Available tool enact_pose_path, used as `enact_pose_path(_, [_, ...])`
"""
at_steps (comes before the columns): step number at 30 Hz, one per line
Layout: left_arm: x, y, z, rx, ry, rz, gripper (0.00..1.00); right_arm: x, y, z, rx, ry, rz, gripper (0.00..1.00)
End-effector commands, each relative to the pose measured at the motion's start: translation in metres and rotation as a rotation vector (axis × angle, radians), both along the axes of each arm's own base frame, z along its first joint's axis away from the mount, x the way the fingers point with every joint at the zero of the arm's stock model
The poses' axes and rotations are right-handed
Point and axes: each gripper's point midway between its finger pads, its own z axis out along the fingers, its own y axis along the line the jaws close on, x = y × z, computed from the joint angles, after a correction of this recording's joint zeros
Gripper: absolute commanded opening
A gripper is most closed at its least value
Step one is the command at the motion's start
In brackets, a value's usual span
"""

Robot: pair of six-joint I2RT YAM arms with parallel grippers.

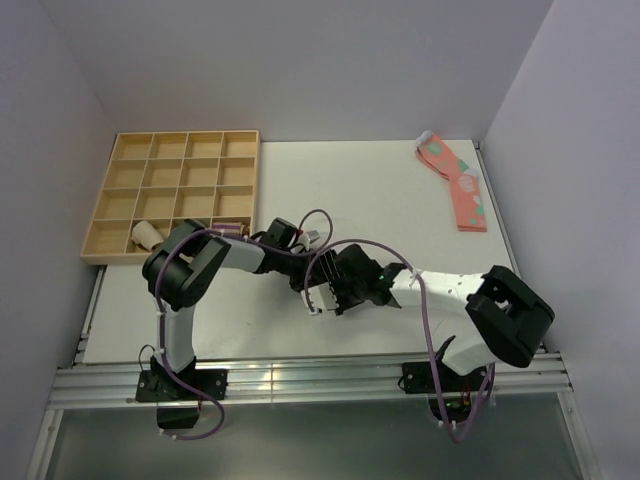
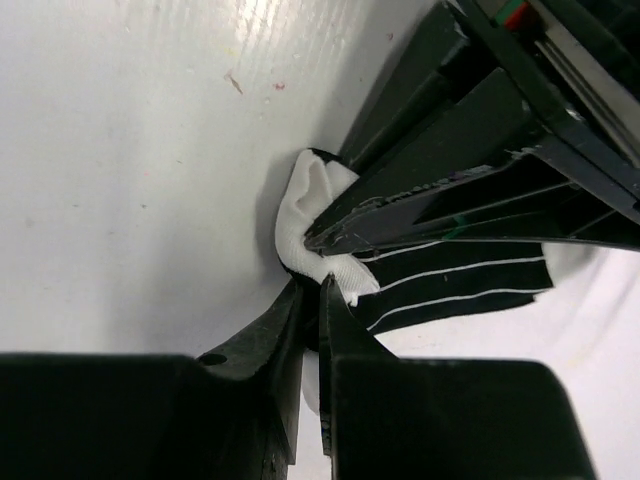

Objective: Roll the socks
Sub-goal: Roll the sock at the center of the board.

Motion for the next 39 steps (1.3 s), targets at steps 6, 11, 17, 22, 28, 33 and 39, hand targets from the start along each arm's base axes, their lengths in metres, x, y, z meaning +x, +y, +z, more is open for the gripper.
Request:
enact_pose_path(6, [0.005,0.039,-0.045,0.258,-0.066,0.274,0.21,-0.016,-0.003,0.011,-0.012,0.309,-0.055,0.03])
enact_pose_path(11, [0.007,0.044,-0.040,0.290,-0.130,0.370,0.23,-0.009,-0.009,0.014,-0.029,0.430,-0.100,0.03])
enact_pose_path(17, [0.017,0.049,-0.030,0.319,-0.208,0.478,0.22,-0.010,-0.021,0.015,-0.080,0.667,-0.164,0.02])
enact_pose_path(22, [0.026,0.055,-0.017,0.344,-0.320,0.546,0.24,-0.004,-0.022,0.012,-0.104,0.811,-0.193,0.03])
enact_pose_path(28, [0.027,0.058,-0.003,0.341,-0.453,0.578,0.29,-0.008,-0.028,0.009,-0.159,0.992,-0.229,0.03])
enact_pose_path(33, [0.031,0.064,0.013,0.338,-0.637,0.625,0.31,-0.006,-0.029,0.005,-0.209,1.051,-0.274,0.03])
enact_pose_path(39, [0.016,0.045,0.060,0.247,-0.977,0.595,0.35,-0.008,-0.025,0.008,-0.262,1.170,-0.327,0.04])
